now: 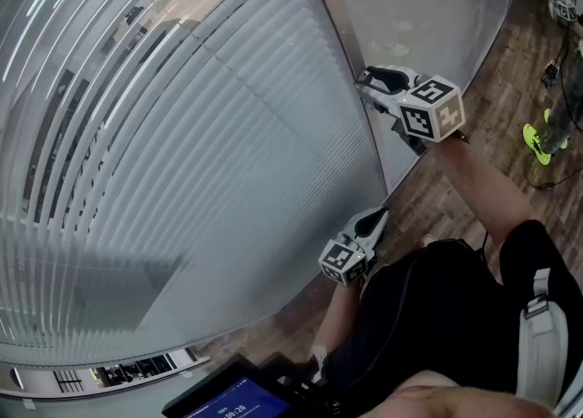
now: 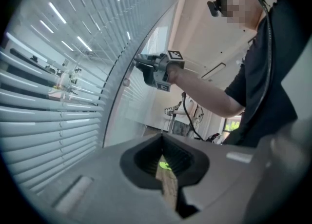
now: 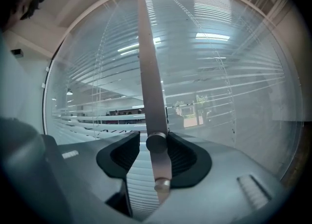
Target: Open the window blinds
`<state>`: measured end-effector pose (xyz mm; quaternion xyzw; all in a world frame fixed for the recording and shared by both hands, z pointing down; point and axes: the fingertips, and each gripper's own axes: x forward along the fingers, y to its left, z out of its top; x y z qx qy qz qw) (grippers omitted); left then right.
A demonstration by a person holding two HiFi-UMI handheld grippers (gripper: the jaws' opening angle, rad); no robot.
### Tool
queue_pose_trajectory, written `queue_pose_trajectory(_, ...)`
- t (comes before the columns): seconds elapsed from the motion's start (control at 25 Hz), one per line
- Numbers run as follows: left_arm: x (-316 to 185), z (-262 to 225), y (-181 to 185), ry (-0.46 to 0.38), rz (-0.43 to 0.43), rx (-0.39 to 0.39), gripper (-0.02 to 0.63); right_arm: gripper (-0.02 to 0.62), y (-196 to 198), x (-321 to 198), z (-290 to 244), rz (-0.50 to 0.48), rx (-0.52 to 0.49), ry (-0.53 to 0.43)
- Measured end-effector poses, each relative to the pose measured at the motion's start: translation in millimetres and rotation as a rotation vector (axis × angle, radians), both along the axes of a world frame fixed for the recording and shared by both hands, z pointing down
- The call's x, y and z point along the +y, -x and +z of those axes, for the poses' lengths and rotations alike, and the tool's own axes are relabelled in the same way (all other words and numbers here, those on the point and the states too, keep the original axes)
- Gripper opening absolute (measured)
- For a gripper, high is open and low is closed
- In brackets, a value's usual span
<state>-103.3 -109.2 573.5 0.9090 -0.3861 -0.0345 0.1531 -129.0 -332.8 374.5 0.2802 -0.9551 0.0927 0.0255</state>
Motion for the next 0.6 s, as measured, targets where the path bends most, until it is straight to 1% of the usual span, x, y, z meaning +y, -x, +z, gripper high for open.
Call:
queue_pose_trajectory(0.08, 0, -2, 1, 0.002, -0.006, 0.003, 0.002, 0.203, 1, 4, -2, -0.008, 0.009, -0.023)
queue_pose_trajectory(0.2, 2, -4, 2, 0.005, -0.019, 0.027, 0.002, 0.217, -3, 10, -2, -0.019, -0.002, -0.045)
queue_pose_trajectory(0.28, 1, -6, 5, 0.006, -0.034, 0.041, 0.002, 0.222, -6, 14, 0, -0.027, 0.003, -0.065)
queue_pose_trajectory(0.48, -4, -13, 12, -0.002, -0.058, 0.035, 0.002, 0.222, -14, 19, 4, -0.041, 0.01, -0.1)
queue_pose_trajectory(0.6, -9, -22, 14, -0.018, -0.065, 0.035, 0.002, 0.222, -23, 21, -2, -0.037, 0.003, -0.149)
